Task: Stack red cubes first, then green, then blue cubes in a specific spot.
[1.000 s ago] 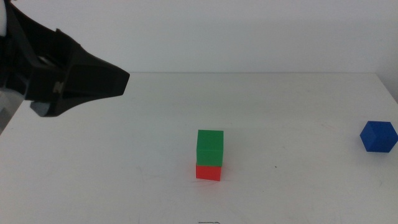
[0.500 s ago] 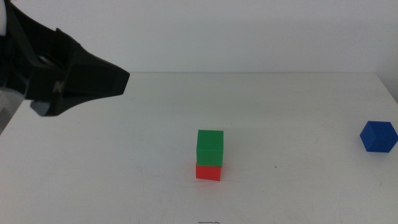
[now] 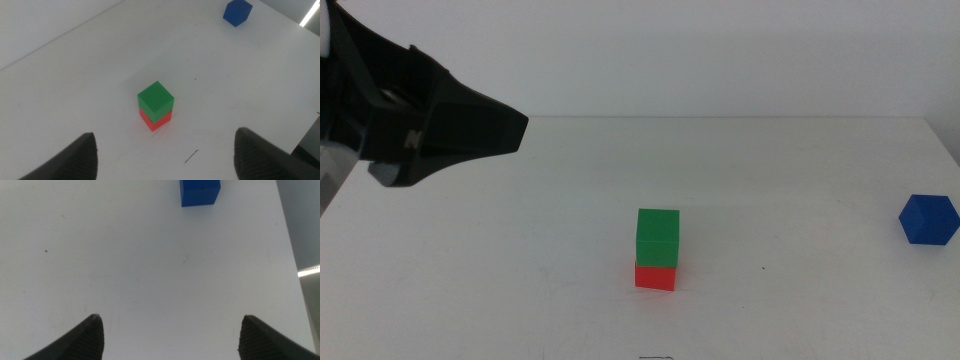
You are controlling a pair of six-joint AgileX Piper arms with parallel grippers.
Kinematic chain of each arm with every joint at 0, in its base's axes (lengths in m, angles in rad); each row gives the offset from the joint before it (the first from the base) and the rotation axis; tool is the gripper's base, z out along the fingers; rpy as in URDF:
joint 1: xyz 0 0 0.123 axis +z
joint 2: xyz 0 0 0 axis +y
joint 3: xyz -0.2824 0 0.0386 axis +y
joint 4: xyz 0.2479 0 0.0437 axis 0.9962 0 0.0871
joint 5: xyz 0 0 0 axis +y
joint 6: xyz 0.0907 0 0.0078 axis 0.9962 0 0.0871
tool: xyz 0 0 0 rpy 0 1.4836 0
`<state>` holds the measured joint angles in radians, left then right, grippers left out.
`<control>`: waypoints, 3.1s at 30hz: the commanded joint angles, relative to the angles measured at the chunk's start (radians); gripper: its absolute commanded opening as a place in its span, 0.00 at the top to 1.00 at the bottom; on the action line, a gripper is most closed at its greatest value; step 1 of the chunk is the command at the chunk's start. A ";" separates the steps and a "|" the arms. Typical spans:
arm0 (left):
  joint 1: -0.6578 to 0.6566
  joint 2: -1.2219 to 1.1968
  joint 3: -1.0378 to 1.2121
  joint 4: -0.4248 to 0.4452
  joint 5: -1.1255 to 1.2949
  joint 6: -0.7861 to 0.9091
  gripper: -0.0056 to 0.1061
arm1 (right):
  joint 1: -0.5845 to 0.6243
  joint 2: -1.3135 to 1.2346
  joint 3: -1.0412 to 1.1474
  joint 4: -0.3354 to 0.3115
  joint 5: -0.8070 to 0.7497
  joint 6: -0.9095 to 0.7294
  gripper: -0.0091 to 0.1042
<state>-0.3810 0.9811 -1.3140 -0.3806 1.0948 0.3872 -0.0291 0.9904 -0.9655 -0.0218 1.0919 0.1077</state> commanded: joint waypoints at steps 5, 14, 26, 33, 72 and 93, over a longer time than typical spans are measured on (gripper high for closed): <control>0.002 -0.011 -0.021 -0.039 -0.059 -0.004 0.11 | -0.005 0.177 -0.155 -0.009 0.004 -0.023 0.17; 0.002 -0.011 -0.021 -0.039 -0.059 -0.004 0.11 | -0.007 0.456 -0.368 -0.044 0.037 -0.064 0.17; 0.002 -0.011 -0.021 -0.039 -0.059 -0.004 0.11 | -0.117 0.766 -0.609 -0.040 0.073 -0.096 0.17; 0.002 -0.011 -0.021 -0.039 -0.059 -0.004 0.11 | -0.126 0.864 -0.622 -0.077 0.052 -0.126 0.17; 0.002 -0.011 -0.021 -0.039 -0.059 -0.004 0.11 | -0.126 1.041 -0.620 -0.065 -0.110 -0.156 0.54; 0.002 -0.011 -0.021 -0.039 -0.059 -0.004 0.11 | 0.114 0.633 -0.505 -0.110 0.148 0.191 0.93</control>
<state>-0.3810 0.9811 -1.3140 -0.3806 1.0948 0.3872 0.0558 1.6967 -1.4635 -0.0969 1.2256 0.2601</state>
